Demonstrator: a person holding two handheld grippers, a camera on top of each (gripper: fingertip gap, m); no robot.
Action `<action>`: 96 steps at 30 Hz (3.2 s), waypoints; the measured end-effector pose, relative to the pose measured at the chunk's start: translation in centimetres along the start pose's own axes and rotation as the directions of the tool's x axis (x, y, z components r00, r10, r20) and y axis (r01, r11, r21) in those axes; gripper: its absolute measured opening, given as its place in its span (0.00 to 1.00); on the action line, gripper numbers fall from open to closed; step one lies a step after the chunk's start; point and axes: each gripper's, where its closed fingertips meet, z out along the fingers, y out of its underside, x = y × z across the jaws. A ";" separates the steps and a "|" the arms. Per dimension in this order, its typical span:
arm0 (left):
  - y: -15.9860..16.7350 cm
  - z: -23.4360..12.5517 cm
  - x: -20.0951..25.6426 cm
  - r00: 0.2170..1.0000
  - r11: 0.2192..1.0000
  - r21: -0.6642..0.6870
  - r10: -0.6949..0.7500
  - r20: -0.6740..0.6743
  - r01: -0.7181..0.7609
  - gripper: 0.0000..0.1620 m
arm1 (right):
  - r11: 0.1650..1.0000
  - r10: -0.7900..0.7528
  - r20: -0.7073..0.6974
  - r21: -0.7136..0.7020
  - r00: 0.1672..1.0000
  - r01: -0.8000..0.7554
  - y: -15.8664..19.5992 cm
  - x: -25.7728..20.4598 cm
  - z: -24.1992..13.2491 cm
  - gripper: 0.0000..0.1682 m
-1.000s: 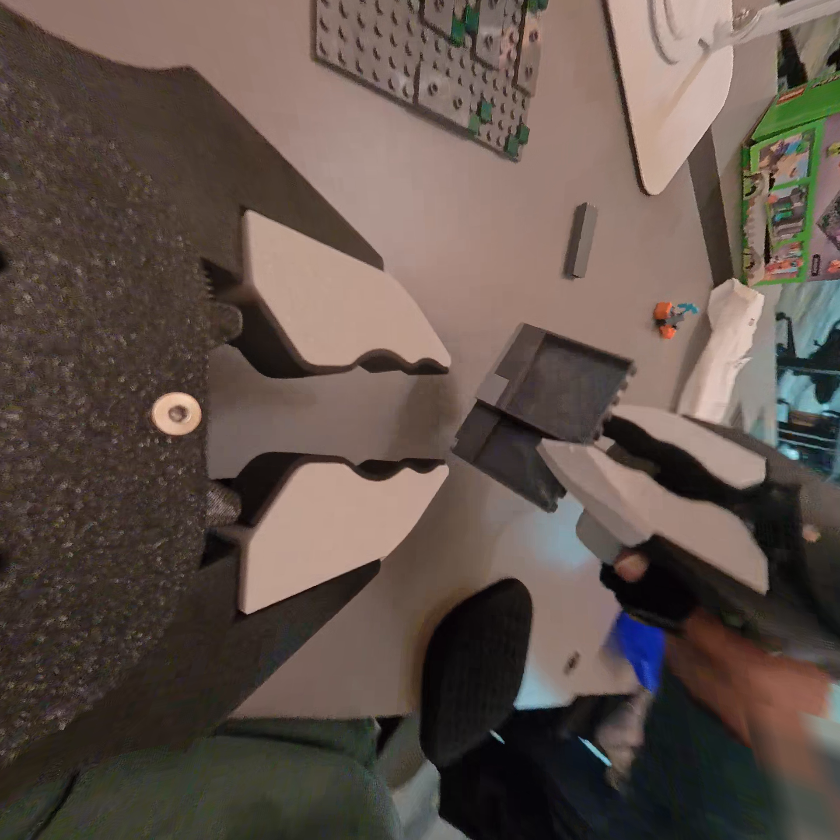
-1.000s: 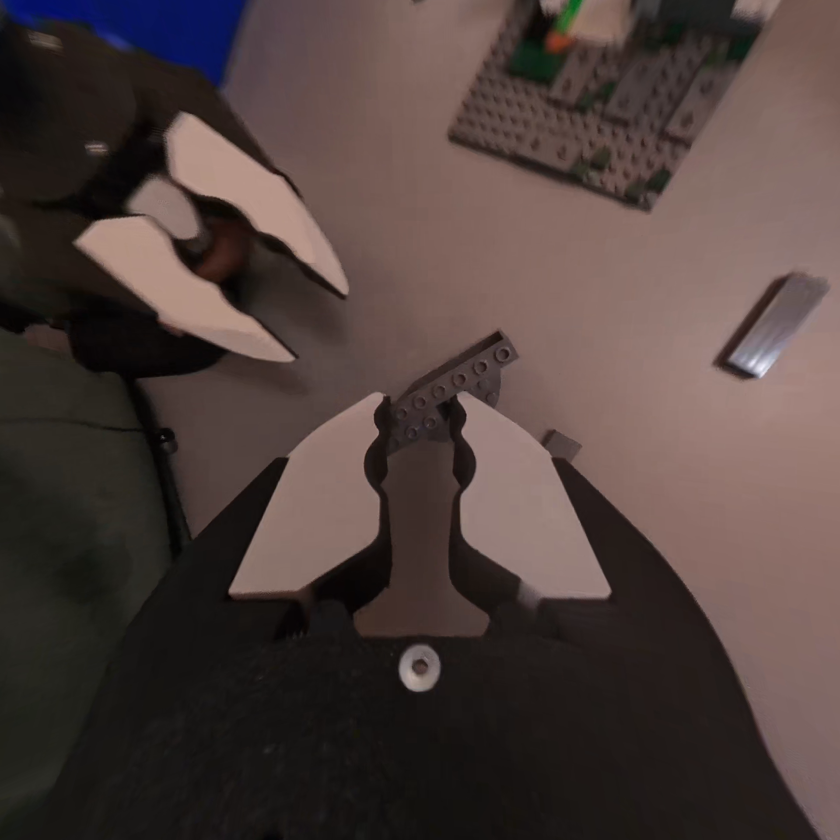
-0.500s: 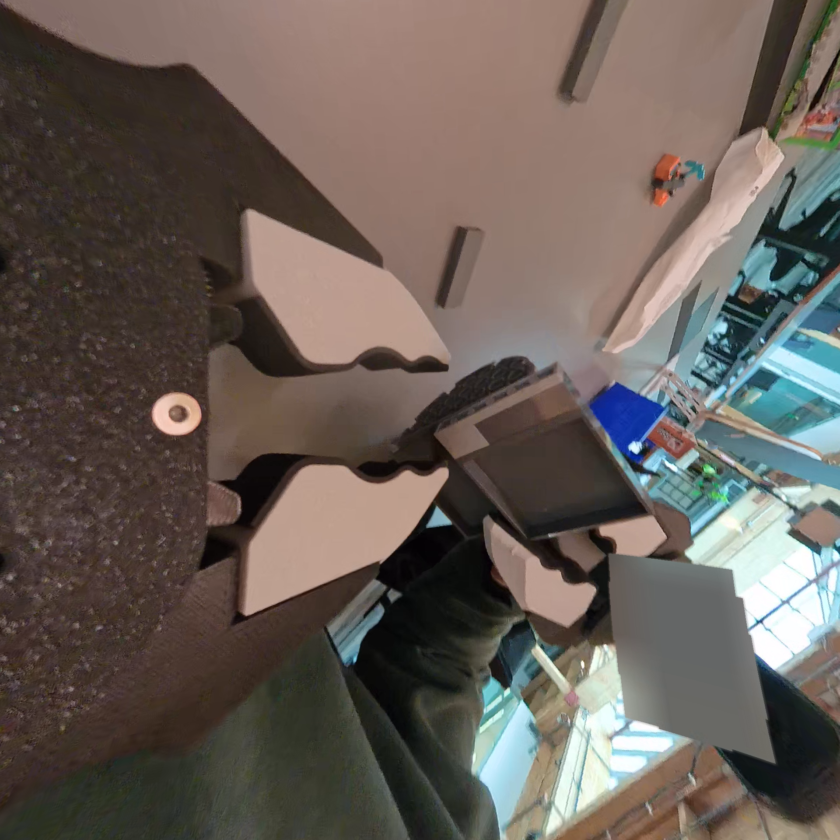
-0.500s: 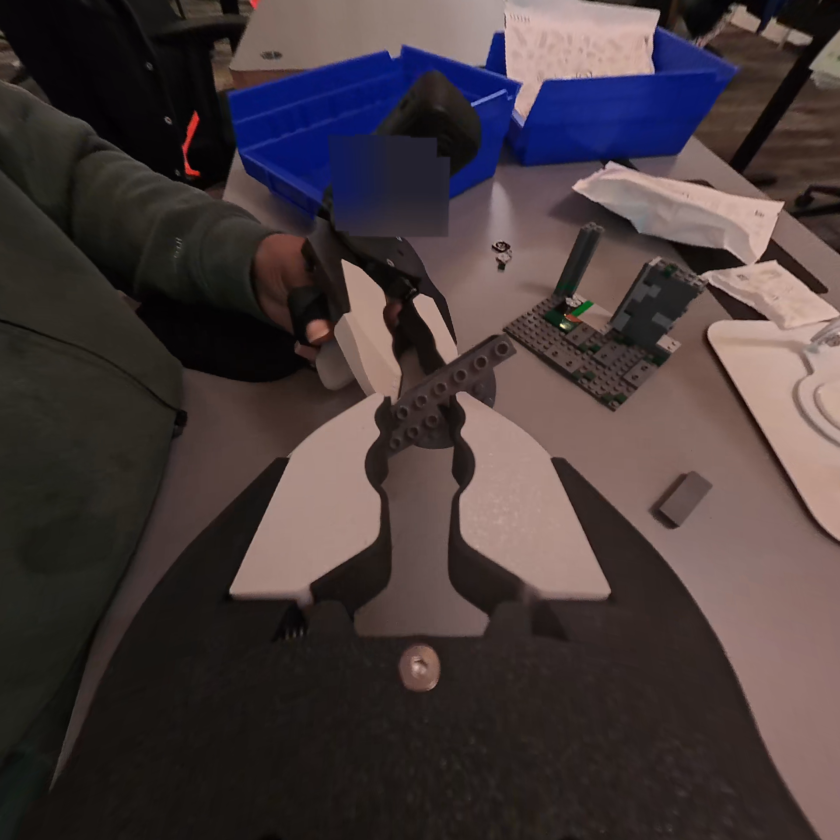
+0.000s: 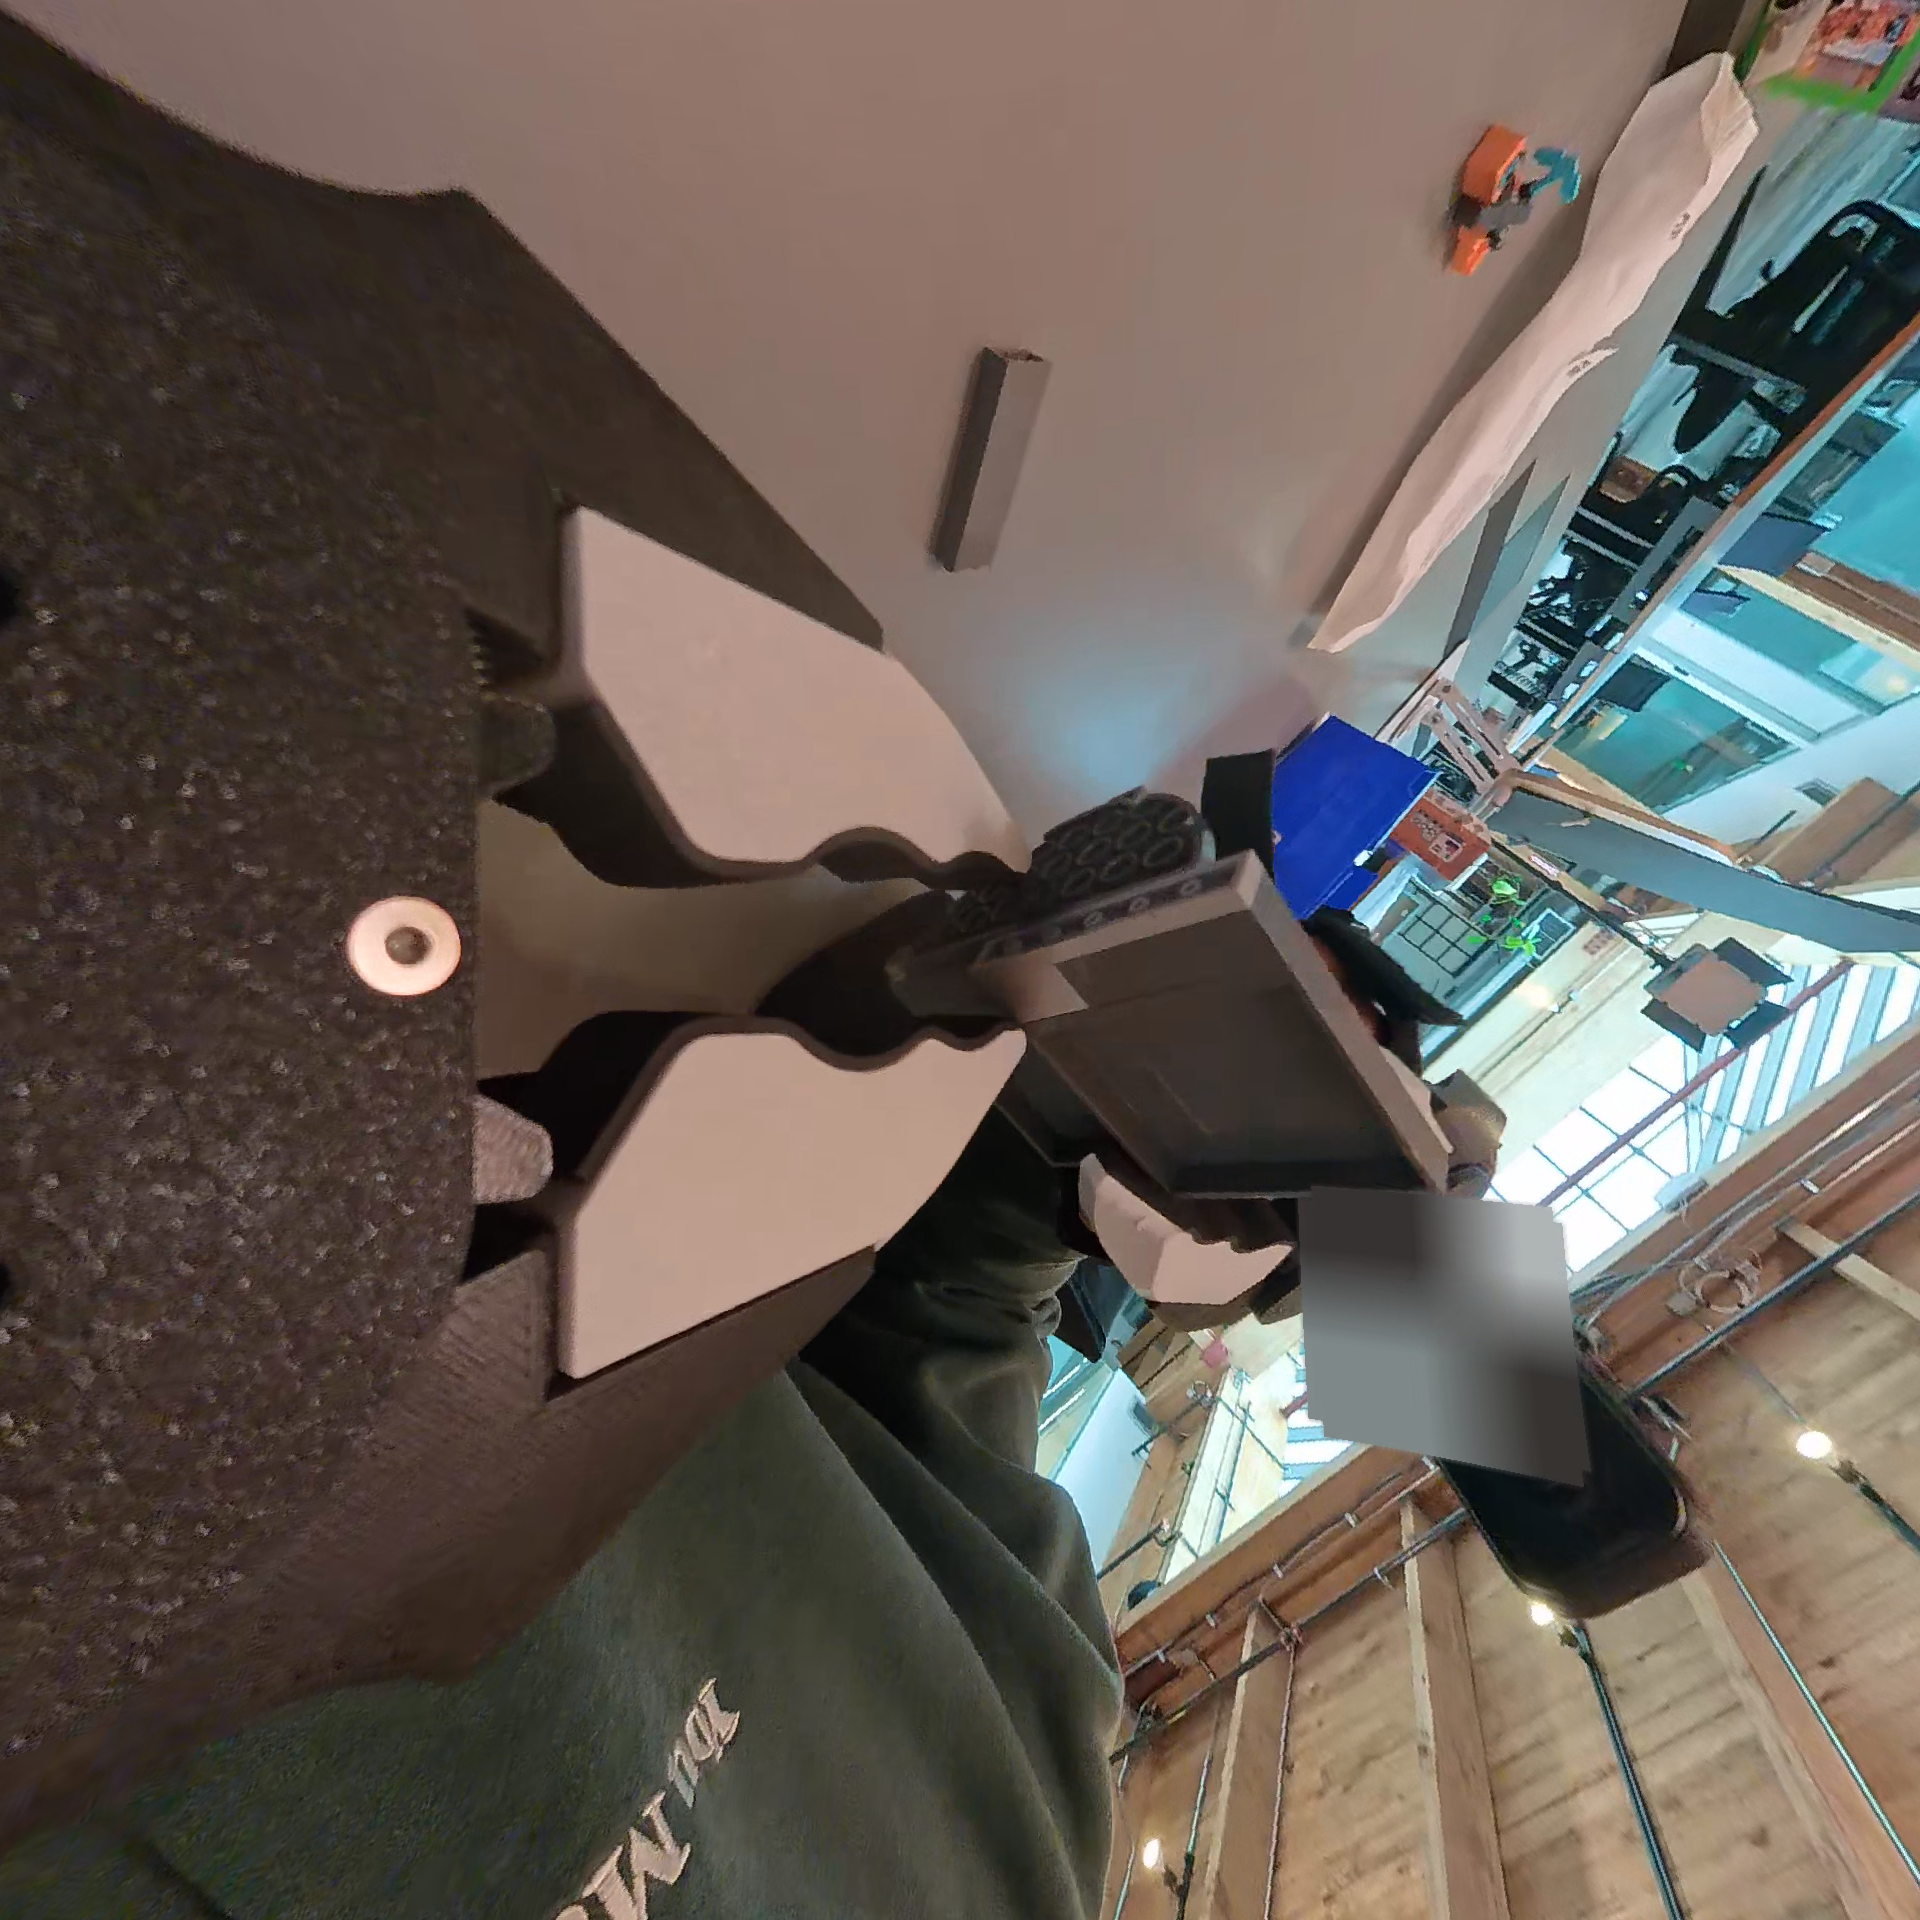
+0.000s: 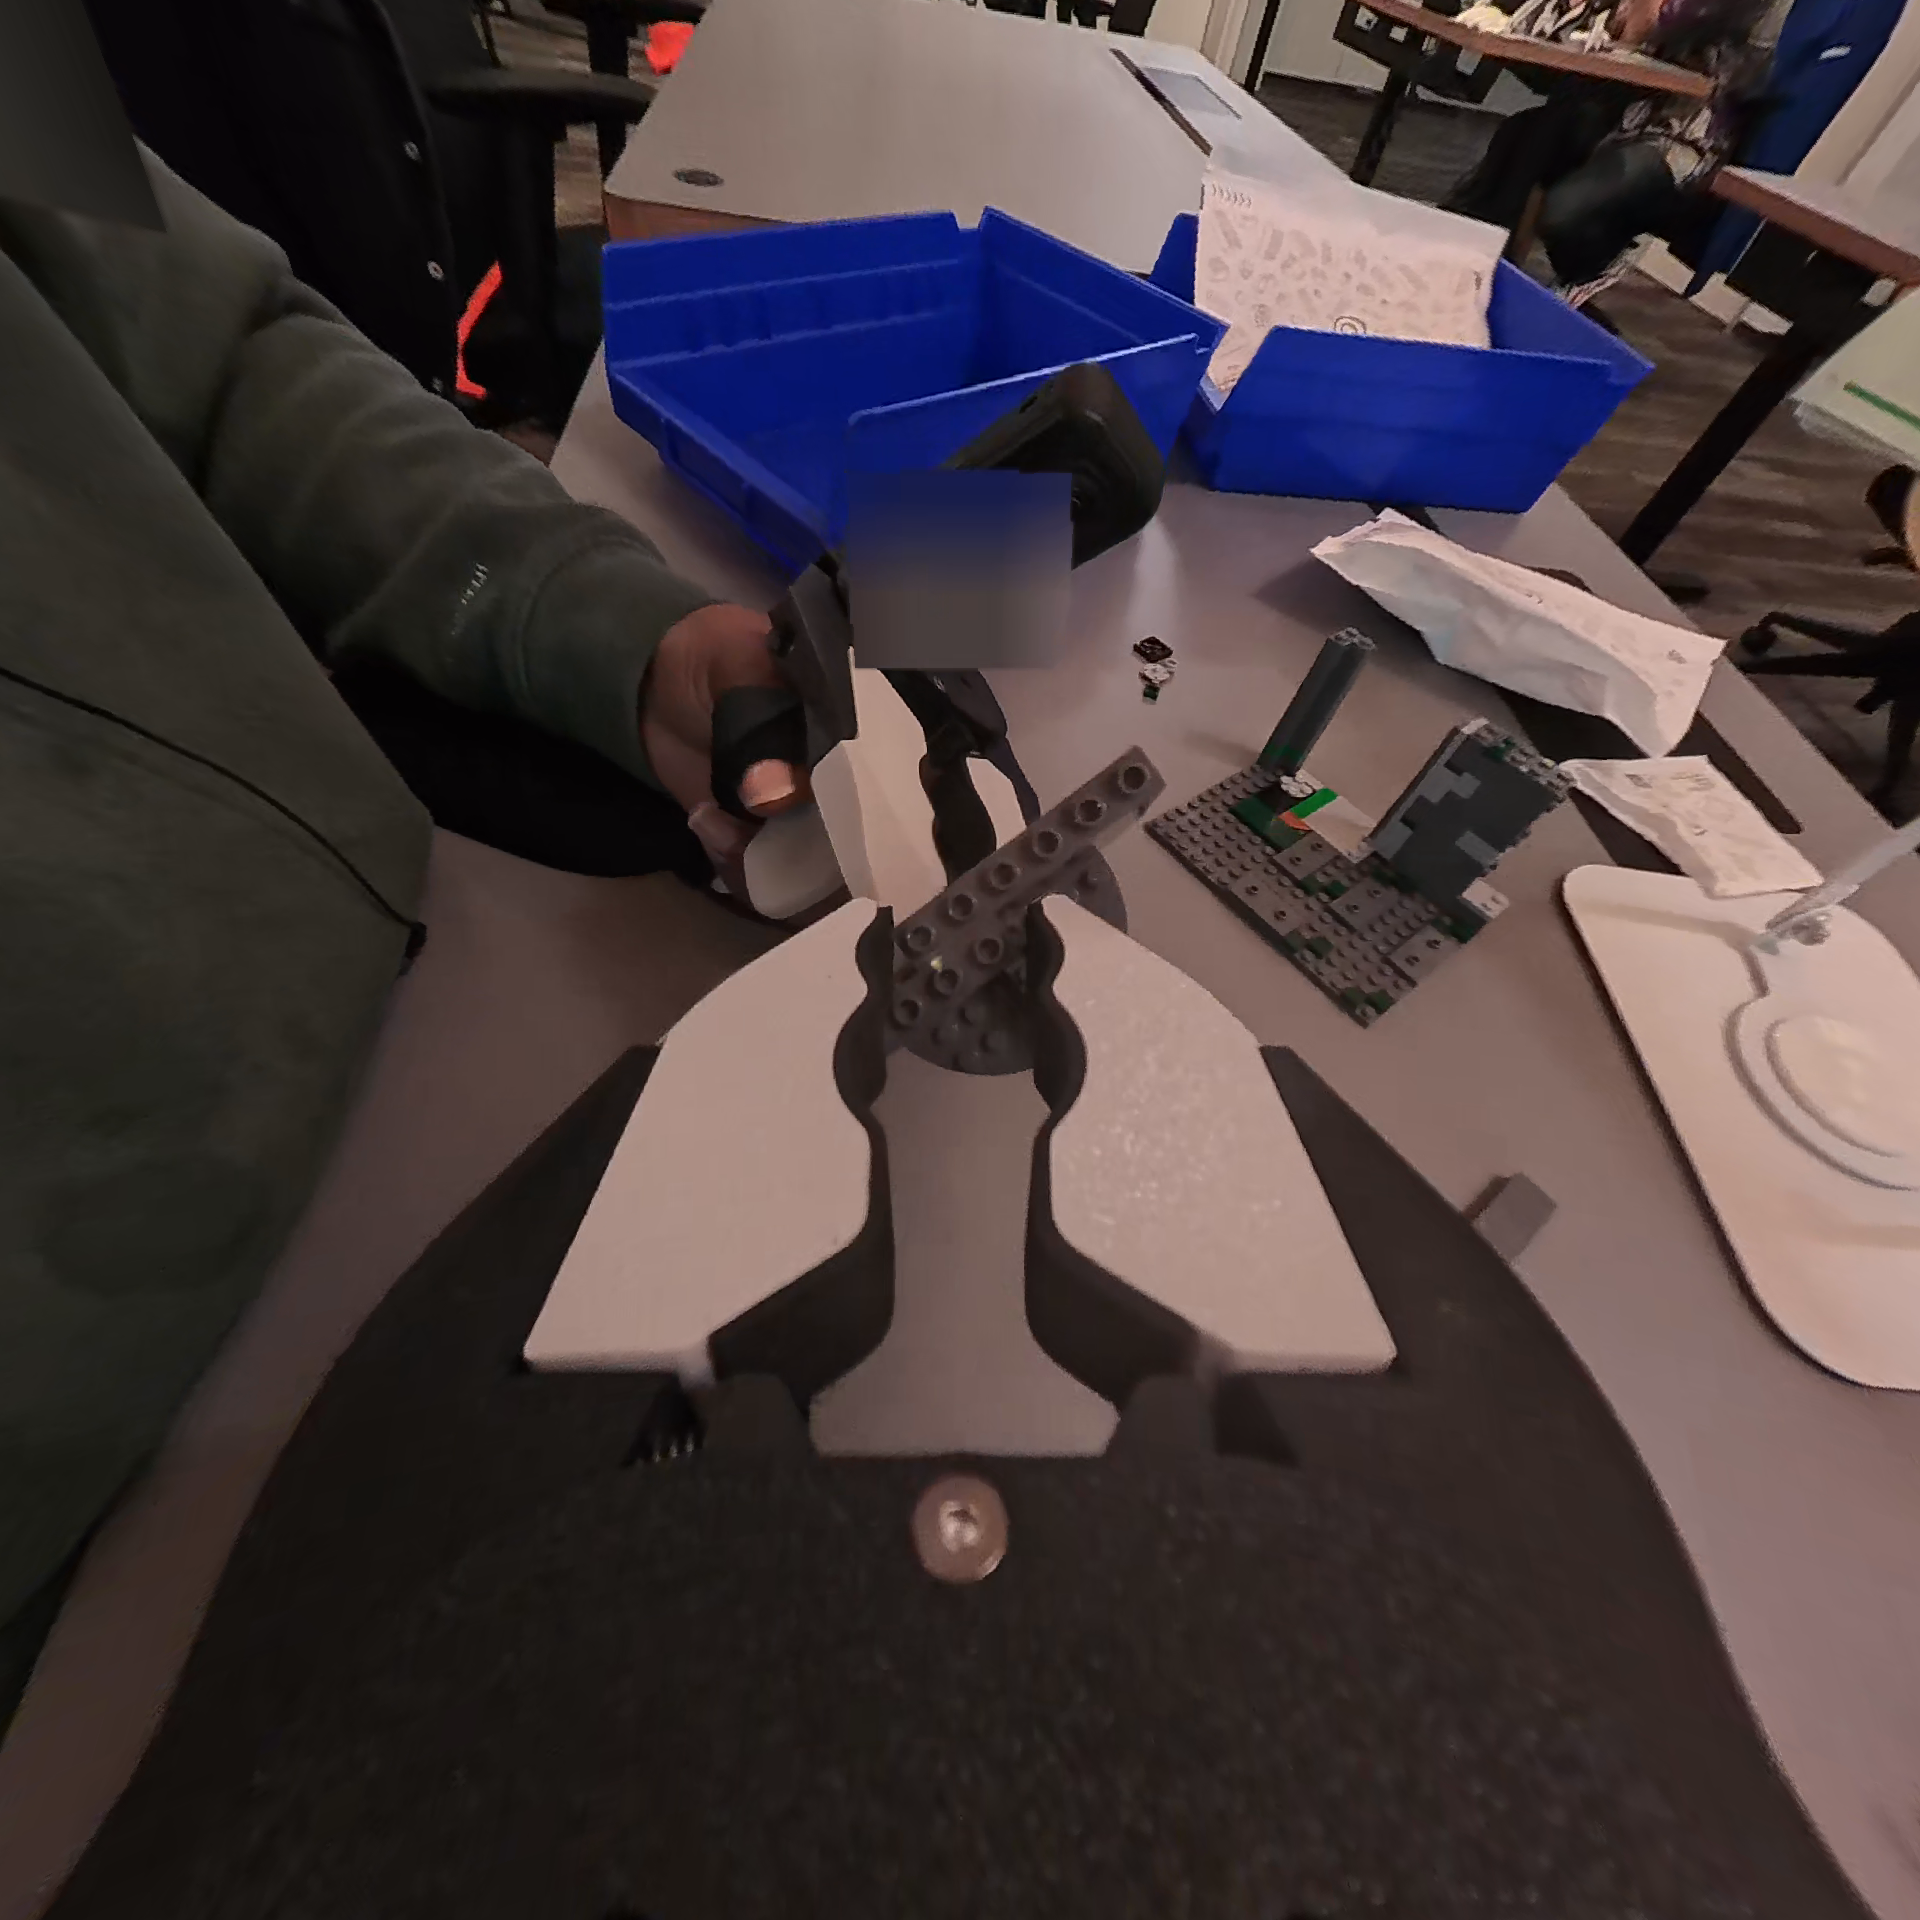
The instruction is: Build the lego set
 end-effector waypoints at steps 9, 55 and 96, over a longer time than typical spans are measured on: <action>-1.0 -0.7 -0.2 1.000 0.997 0.078 0.029 0.005 -0.029 0.12 | 1.000 0.015 -0.077 0.005 0.997 -0.015 -0.7 0.7 -0.3 0.15; -2.7 -2.9 -3.0 0.937 0.971 0.102 0.179 0.299 -0.218 0.11 | 0.984 0.166 -0.236 -0.024 0.958 -0.176 0.0 2.2 -0.3 0.16; -2.8 -4.4 -4.6 0.915 0.974 0.126 0.127 0.382 -0.187 0.11 | 0.800 -0.285 0.139 -0.510 0.948 0.315 12.0 -0.6 0.3 0.12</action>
